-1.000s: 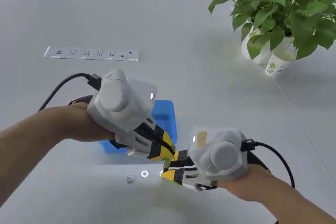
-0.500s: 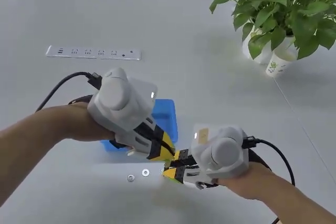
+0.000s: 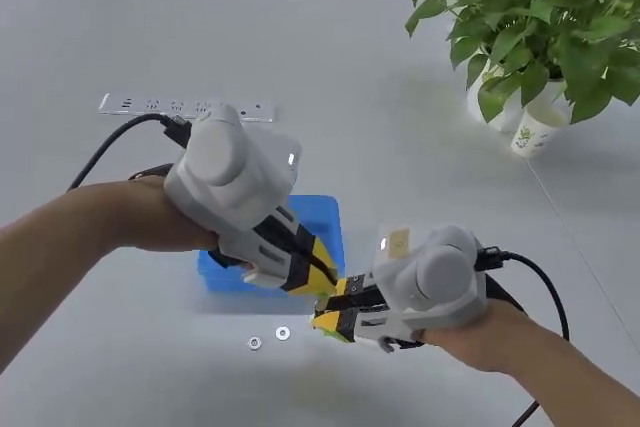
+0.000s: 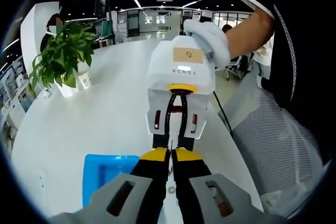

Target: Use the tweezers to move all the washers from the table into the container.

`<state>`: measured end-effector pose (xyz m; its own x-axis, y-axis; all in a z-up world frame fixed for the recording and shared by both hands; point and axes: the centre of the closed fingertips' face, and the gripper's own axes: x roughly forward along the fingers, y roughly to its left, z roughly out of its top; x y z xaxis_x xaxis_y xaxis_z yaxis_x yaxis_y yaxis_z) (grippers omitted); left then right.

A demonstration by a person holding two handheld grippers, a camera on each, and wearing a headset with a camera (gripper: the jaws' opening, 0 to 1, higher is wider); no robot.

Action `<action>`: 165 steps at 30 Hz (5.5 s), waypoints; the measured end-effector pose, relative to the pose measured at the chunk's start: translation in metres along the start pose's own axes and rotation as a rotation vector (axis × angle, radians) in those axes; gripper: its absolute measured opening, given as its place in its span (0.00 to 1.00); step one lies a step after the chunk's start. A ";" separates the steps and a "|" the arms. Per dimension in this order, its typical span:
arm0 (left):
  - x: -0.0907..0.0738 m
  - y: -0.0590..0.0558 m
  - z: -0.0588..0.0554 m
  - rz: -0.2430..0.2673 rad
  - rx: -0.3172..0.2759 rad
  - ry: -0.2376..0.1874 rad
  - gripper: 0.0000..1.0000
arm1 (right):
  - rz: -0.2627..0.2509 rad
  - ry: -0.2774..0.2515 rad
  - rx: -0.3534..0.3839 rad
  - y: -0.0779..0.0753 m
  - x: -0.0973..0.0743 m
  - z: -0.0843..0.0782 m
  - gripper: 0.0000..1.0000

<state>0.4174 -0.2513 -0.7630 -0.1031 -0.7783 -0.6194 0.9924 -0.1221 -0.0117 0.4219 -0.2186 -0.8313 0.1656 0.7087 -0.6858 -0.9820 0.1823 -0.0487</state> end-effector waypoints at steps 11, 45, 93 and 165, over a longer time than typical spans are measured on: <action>-0.024 0.018 0.020 0.049 0.008 0.010 0.06 | -0.032 -0.018 -0.041 -0.024 -0.012 0.028 0.11; -0.021 0.088 -0.036 0.166 -0.053 0.119 0.06 | 0.037 0.050 -0.038 -0.086 0.048 0.019 0.11; -0.039 0.077 -0.023 0.174 -0.072 0.092 0.07 | 0.044 0.048 -0.090 -0.077 0.033 0.030 0.12; -0.015 -0.011 -0.052 0.104 -0.048 0.088 0.06 | 0.060 0.044 -0.085 0.019 0.045 -0.005 0.15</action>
<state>0.4115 -0.2061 -0.7948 0.0048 -0.7279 -0.6857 0.9997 -0.0124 0.0201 0.4104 -0.1867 -0.8673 0.1043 0.6856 -0.7205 -0.9945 0.0810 -0.0669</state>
